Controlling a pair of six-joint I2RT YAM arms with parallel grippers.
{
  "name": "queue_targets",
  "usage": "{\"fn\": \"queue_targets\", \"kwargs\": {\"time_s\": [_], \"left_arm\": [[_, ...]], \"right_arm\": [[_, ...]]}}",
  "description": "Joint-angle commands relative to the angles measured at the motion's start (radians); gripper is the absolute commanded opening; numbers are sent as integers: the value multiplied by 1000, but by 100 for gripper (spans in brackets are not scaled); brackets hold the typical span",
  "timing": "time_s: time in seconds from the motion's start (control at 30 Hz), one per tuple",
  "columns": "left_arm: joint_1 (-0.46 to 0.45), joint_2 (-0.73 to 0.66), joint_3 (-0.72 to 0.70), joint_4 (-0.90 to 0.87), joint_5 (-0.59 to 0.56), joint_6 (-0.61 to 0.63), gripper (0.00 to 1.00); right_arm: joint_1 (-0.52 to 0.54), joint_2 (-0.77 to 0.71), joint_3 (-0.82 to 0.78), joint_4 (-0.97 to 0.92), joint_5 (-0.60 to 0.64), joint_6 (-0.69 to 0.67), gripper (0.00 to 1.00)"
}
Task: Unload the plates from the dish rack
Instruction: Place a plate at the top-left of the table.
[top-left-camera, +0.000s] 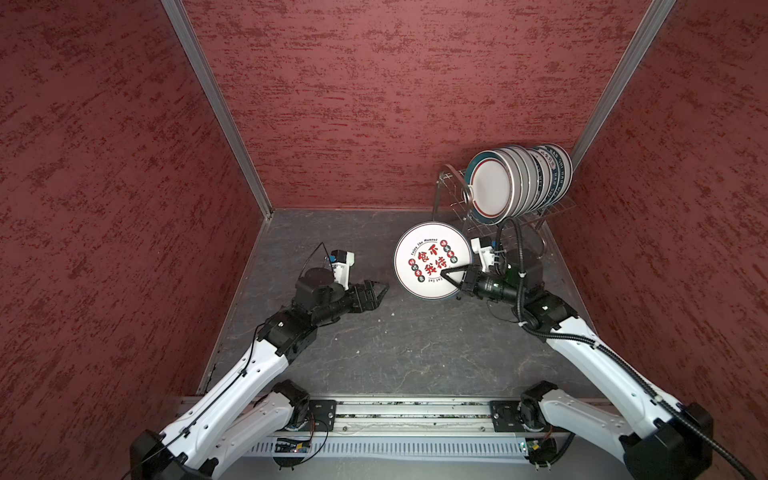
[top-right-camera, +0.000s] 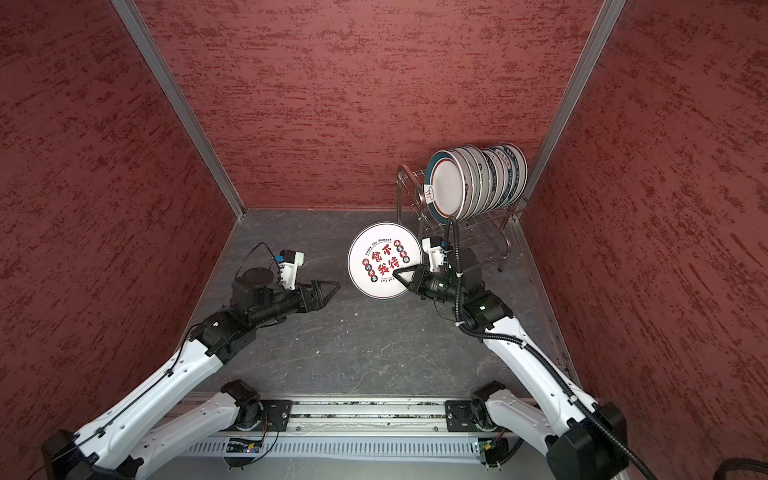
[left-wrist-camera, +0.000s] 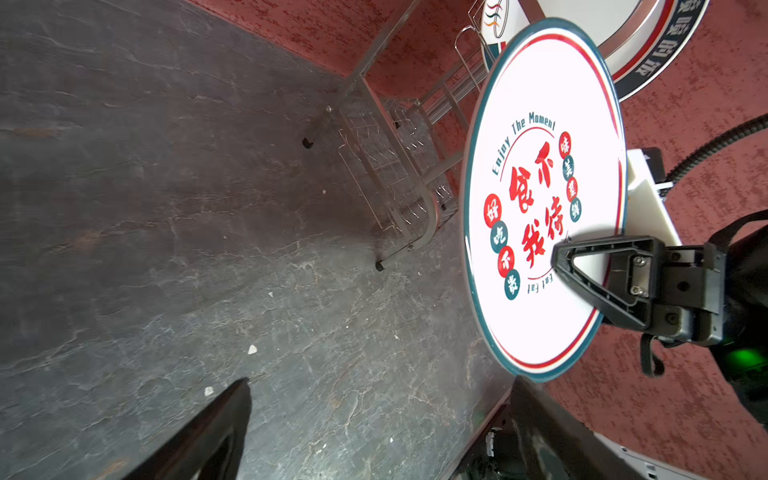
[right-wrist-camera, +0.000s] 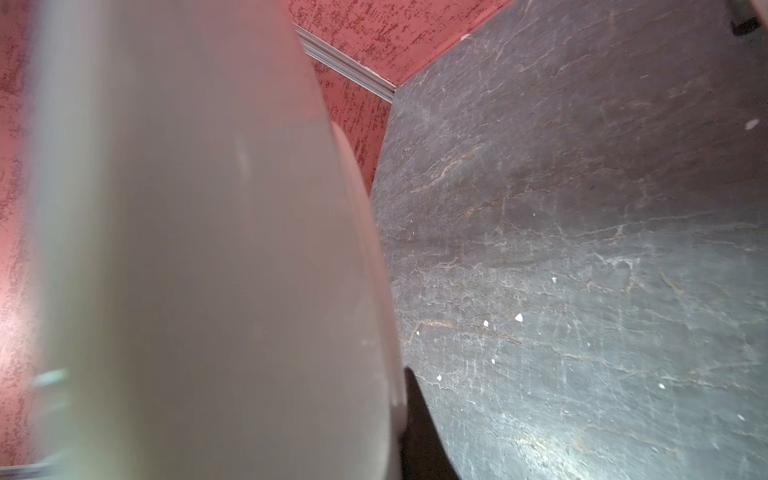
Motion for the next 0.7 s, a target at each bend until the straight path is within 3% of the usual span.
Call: {"fn": "queue_targets", "kwargs": {"time_s": [0.0,0.2,0.4,0.67], "left_arm": [[-4,31,-8,145,64,-42,97],[-8,119,-14,351,143,-120,93],[-13,202,5,402,134,-142,85],[-21,261,31,430,160,-157,48]], "right_arm": [[5,-2,-24,132,-52,44,0],[6,23,-40,156,-64,51,0],[7,36,-53,186,-75,62,0],[6,59,-55,204,-98,48,2]]}}
